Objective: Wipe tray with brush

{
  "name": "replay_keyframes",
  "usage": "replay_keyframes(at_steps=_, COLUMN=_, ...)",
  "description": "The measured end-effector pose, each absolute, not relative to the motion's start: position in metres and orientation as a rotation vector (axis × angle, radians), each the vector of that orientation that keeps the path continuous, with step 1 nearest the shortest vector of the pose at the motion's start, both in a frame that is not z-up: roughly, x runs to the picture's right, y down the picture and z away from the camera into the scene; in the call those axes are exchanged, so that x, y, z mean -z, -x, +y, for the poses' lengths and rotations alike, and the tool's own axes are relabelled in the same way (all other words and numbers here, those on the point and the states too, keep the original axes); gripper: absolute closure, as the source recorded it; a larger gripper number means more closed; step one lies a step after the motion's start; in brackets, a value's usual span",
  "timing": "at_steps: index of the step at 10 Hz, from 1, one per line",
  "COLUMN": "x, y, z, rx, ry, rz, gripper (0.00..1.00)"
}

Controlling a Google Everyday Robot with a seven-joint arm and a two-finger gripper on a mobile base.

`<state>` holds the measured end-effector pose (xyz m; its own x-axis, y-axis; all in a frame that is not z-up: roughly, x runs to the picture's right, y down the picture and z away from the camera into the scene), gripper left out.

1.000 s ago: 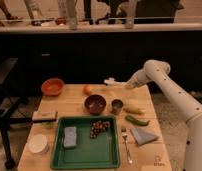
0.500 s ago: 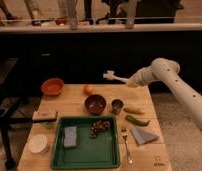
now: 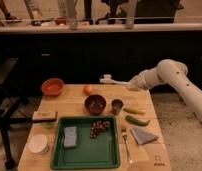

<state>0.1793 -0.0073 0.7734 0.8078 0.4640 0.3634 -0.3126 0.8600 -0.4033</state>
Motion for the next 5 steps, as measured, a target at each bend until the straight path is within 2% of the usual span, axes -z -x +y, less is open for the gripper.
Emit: replay_keyframes(at_steps=5, x=-0.721, y=-0.172, z=0.039, rx=-0.323, ry=0.380, rz=-0.484, gripper=1.00)
